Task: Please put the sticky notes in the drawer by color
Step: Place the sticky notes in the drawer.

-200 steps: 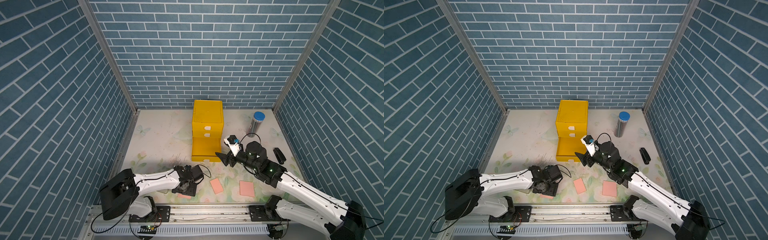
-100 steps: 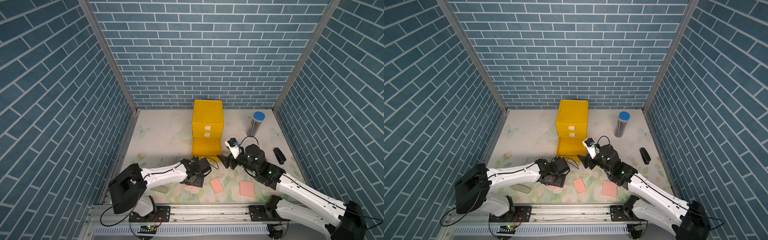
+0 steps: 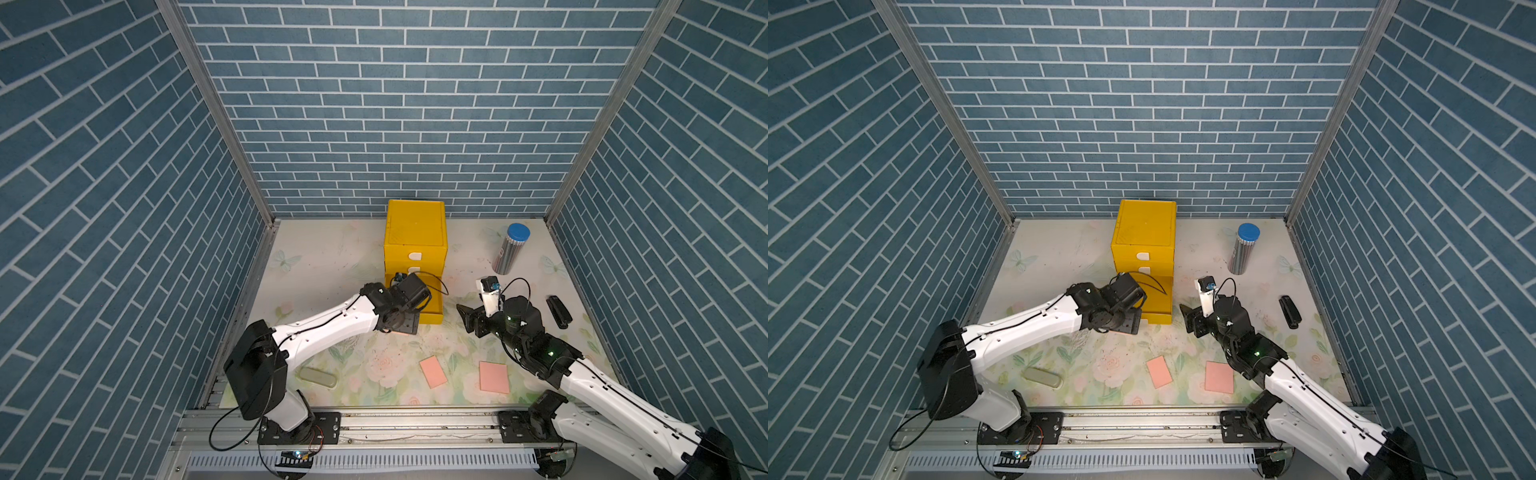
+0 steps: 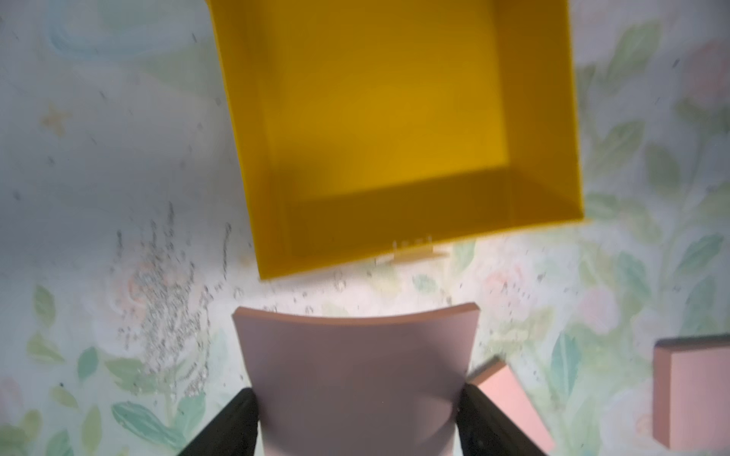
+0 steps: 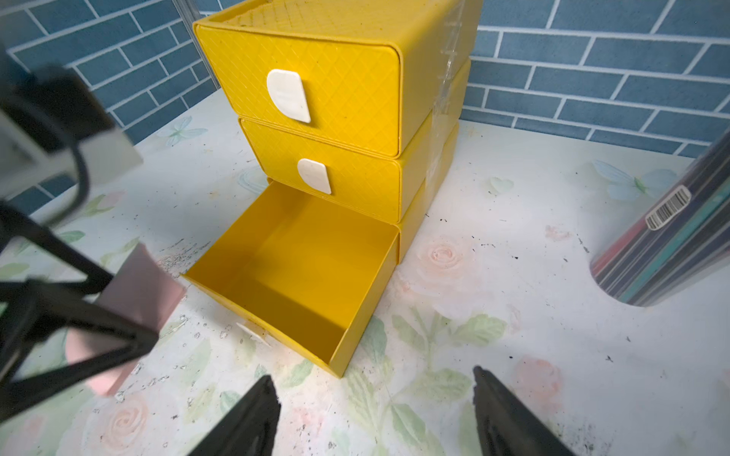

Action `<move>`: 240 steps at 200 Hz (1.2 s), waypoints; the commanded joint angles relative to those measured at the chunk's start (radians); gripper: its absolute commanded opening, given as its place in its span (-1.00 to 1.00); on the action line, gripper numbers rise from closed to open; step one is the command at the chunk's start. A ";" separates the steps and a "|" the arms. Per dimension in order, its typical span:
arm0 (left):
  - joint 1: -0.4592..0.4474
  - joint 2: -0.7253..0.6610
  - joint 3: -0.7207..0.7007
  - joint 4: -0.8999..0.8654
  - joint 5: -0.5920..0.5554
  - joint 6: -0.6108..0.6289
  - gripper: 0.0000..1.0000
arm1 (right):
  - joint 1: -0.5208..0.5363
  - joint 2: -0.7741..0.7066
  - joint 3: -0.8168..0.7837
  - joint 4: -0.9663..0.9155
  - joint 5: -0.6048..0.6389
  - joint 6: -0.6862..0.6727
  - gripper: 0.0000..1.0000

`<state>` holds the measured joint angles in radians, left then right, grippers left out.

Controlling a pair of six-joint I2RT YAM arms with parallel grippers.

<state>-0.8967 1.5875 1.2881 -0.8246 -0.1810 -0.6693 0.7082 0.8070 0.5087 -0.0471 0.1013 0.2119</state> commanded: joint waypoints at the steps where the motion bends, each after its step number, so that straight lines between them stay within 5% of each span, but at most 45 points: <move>1: 0.045 0.079 0.105 -0.063 -0.038 0.100 0.63 | -0.003 -0.019 -0.007 -0.029 -0.001 0.043 0.57; 44: 0.083 0.263 0.258 -0.069 -0.077 0.164 0.63 | -0.003 -0.065 -0.010 -0.065 0.000 0.044 0.57; 99: 0.096 0.363 0.283 -0.009 -0.095 0.177 0.64 | -0.003 -0.112 -0.022 -0.101 -0.003 0.052 0.57; 191: 0.096 0.385 0.177 0.133 -0.077 0.180 0.88 | -0.003 -0.052 -0.027 -0.075 -0.069 0.086 0.57; 240: 0.094 0.263 0.156 0.205 -0.022 0.183 0.94 | 0.016 0.045 0.020 -0.201 -0.252 0.187 0.66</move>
<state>-0.8043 1.9450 1.4635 -0.6861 -0.2409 -0.4961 0.7078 0.7998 0.4927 -0.1581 -0.0284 0.3065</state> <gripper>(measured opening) 0.962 0.827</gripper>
